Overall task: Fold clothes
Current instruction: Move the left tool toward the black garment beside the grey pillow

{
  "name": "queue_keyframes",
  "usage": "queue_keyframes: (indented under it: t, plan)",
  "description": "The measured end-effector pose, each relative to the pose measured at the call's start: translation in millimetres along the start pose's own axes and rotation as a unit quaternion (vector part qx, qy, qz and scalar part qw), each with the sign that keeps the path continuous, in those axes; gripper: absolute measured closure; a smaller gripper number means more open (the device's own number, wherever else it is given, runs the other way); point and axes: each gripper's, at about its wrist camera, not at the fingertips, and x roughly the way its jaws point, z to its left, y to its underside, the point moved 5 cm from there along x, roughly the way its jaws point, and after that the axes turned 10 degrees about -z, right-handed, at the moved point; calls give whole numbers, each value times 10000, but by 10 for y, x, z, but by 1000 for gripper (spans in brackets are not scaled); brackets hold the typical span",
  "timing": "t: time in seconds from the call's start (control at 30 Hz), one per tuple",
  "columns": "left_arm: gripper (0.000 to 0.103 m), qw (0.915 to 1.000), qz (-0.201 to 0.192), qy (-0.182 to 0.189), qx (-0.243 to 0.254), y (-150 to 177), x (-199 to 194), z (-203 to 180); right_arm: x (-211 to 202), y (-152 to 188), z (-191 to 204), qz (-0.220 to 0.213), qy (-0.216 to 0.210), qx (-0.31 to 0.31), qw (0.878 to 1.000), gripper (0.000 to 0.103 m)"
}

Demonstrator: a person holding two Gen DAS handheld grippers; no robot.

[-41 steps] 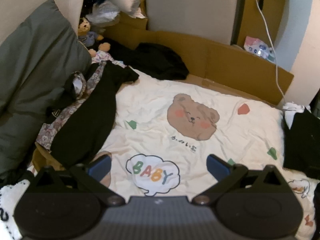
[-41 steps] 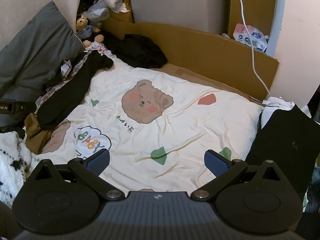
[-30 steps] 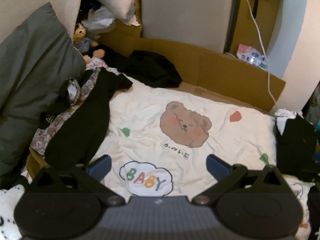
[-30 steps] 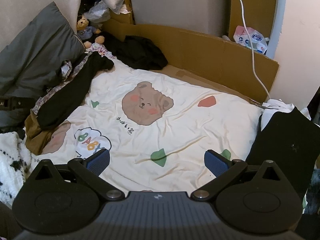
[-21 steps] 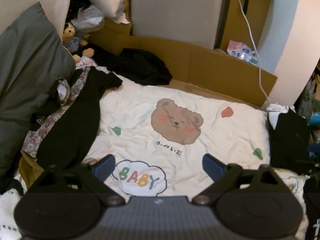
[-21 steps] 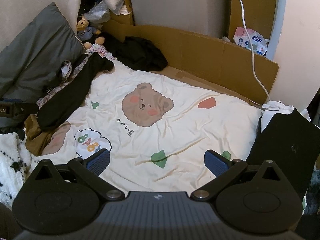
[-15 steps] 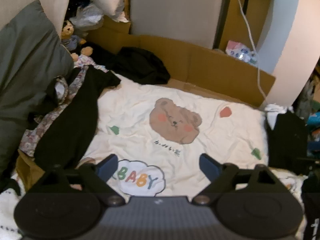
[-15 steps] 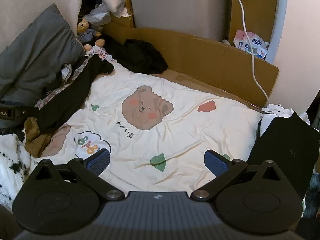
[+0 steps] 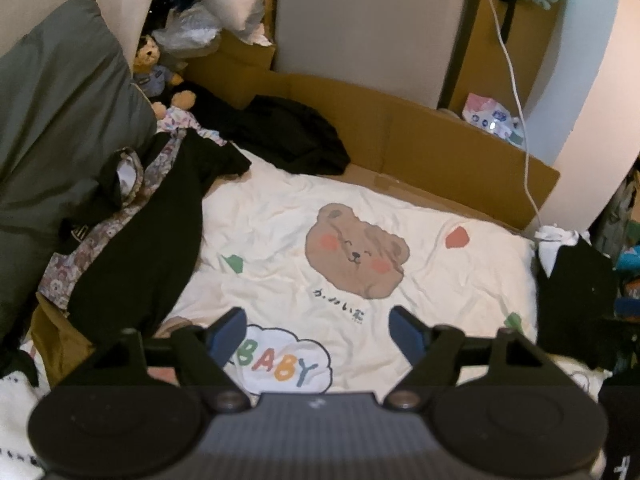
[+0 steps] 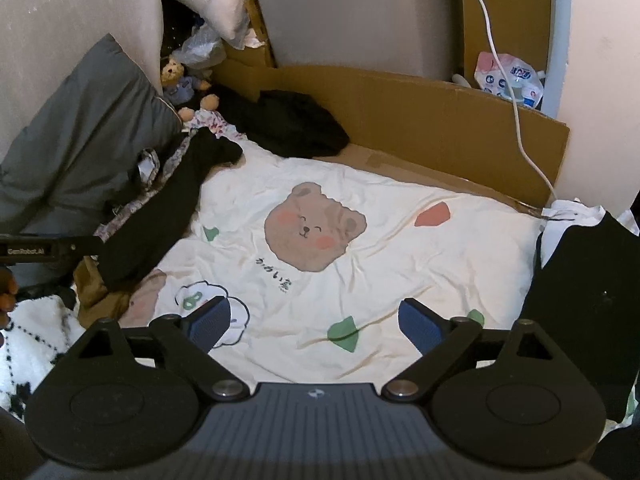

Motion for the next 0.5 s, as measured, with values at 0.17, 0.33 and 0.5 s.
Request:
queue_keyframes:
  t: [0.17,0.33,0.5]
  plan:
    - [22,9999,70,-114,36,32,32,18,-27,4,0,-26,95,-34,9999,8]
    - [22,9998,117,-165,64,51,40,15,-7,14,-25,-9,125,-53,9999,8]
    - [22,9997,115,-225,70,53,43,22,-1,-4,-41,-6,140,-62,9999,8]
